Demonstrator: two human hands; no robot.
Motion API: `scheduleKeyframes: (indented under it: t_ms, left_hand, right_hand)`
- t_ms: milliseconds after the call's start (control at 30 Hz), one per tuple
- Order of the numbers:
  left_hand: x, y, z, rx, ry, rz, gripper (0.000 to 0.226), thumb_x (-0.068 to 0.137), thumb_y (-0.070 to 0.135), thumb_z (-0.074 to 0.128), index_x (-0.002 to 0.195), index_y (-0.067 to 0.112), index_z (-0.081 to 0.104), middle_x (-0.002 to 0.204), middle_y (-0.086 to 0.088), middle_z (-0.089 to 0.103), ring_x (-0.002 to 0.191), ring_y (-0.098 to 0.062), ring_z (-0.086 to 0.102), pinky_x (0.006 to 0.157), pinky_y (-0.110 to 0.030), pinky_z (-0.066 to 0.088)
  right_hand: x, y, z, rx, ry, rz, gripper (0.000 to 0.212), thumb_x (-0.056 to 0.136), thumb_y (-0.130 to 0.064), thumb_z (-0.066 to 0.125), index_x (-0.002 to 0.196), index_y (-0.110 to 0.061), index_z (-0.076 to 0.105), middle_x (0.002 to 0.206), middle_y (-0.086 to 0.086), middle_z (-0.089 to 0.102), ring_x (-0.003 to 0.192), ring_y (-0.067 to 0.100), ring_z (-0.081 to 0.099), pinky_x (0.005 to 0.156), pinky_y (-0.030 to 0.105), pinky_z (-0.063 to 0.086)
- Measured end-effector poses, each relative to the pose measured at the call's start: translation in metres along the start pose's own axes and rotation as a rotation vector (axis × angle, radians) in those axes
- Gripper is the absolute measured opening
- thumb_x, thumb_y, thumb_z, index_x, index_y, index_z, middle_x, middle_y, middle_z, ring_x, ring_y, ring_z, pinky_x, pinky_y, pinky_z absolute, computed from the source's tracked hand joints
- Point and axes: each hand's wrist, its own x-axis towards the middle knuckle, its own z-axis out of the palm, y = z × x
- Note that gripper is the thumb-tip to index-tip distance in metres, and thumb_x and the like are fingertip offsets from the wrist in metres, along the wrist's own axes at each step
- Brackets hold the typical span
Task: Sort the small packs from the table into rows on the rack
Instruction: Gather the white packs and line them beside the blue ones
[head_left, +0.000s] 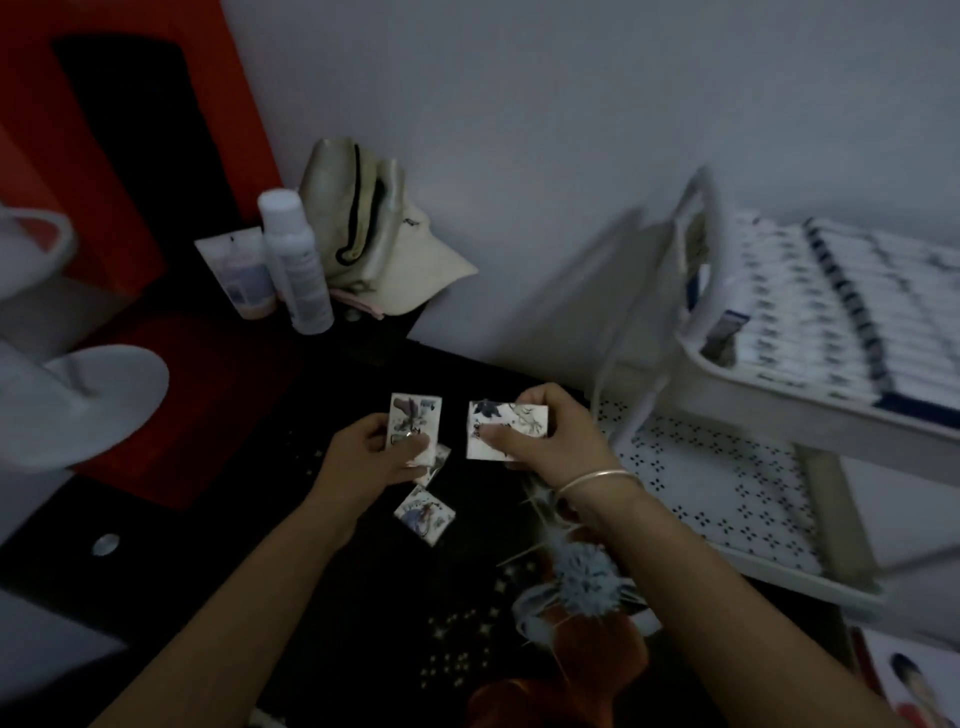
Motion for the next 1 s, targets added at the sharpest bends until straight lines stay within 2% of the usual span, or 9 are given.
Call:
scheduleKeyframes:
  t_ms: [100,333,433,500,567,633,700,867,1000]
  left_hand:
    - [-0.016,0.043,0.028,-0.076,-0.083,0.108,0.025,0.088,-0.001,0.061,0.113,-0.001,0.062,0.104,-0.016,0.07,0.092,-0.027,0.068,0.07,-0.027,0.06]
    - [-0.054,0.132,0.112,-0.087,-0.304,0.277,0.021,0.09,-0.005,0.056,0.109,-0.002,0.064,0.101,-0.015,0.073,0.09,-0.026,0.071,0.075,-0.031,0.06]
    - [-0.065,0.157,0.145,-0.063,-0.4,0.347,0.019,0.091,-0.004,0.055,0.102,0.005,0.067,0.094,-0.006,0.076,0.086,-0.018,0.072,0.073,-0.028,0.06]
    - [-0.068,0.169,0.166,-0.066,-0.423,0.379,0.021,0.091,-0.005,0.052,0.1,0.007,0.067,0.091,-0.003,0.076,0.082,-0.015,0.073,0.071,-0.027,0.06]
    - [-0.069,0.178,0.188,-0.074,-0.442,0.399,0.024,0.091,-0.006,0.049,0.101,0.007,0.067,0.093,-0.005,0.075,0.083,-0.015,0.073,0.071,-0.026,0.06]
    - [-0.07,0.184,0.208,-0.076,-0.468,0.395,0.024,0.092,-0.005,0.049,0.102,0.008,0.067,0.098,-0.008,0.074,0.086,-0.017,0.073,0.07,-0.026,0.059]
    - [-0.069,0.188,0.224,-0.078,-0.491,0.354,0.02,0.091,-0.002,0.053,0.107,0.008,0.063,0.099,-0.013,0.073,0.084,-0.021,0.073,0.069,-0.028,0.06]
    - [-0.058,0.209,0.246,0.1,-0.448,0.348,0.028,0.088,0.008,0.066,0.114,0.005,0.057,0.08,-0.014,0.073,0.064,-0.018,0.071,0.066,-0.032,0.061]
    - [-0.047,0.223,0.246,0.382,-0.523,0.424,0.018,0.092,0.021,0.062,0.107,0.016,0.071,0.092,-0.013,0.075,0.08,-0.022,0.073,0.078,-0.039,0.06]
  right_hand:
    - [-0.028,-0.049,-0.031,-0.019,0.017,-0.12,0.027,0.076,-0.01,0.077,0.099,-0.02,0.067,0.084,-0.01,0.067,0.072,0.007,0.063,0.066,0.032,0.058]
    - [-0.062,-0.11,-0.115,-0.106,0.192,-0.193,0.026,0.079,-0.003,0.067,0.098,-0.02,0.066,0.082,0.011,0.071,0.074,0.021,0.066,0.076,0.038,0.057]
    - [-0.078,-0.129,-0.155,-0.177,0.209,-0.25,0.037,0.083,-0.003,0.065,0.113,-0.022,0.056,0.058,-0.013,0.064,0.051,0.0,0.055,0.053,0.017,0.049]
    - [-0.087,-0.14,-0.176,-0.176,0.217,-0.283,0.044,0.082,-0.005,0.068,0.118,-0.027,0.056,0.057,-0.016,0.058,0.051,-0.005,0.05,0.052,0.008,0.043]
    - [-0.092,-0.15,-0.191,-0.104,0.234,-0.298,0.05,0.08,-0.007,0.071,0.117,-0.039,0.06,0.088,0.0,0.062,0.079,0.006,0.059,0.072,0.019,0.055]
    - [-0.091,-0.153,-0.201,0.035,0.267,-0.288,0.047,0.079,-0.003,0.069,0.11,-0.038,0.066,0.108,0.01,0.063,0.096,0.023,0.064,0.085,0.036,0.057]
    - [-0.088,-0.153,-0.208,0.082,0.313,-0.278,0.038,0.077,0.002,0.068,0.101,-0.028,0.07,0.106,0.011,0.069,0.094,0.027,0.067,0.087,0.043,0.056]
    - [-0.081,-0.157,-0.228,-0.108,0.296,-0.281,0.035,0.077,0.005,0.07,0.103,-0.01,0.054,0.095,0.01,0.07,0.086,0.022,0.07,0.073,0.031,0.06]
    - [-0.068,-0.163,-0.239,-0.324,0.353,-0.297,0.038,0.071,-0.01,0.08,0.101,-0.013,0.058,0.093,0.003,0.071,0.08,0.017,0.071,0.071,0.032,0.06]
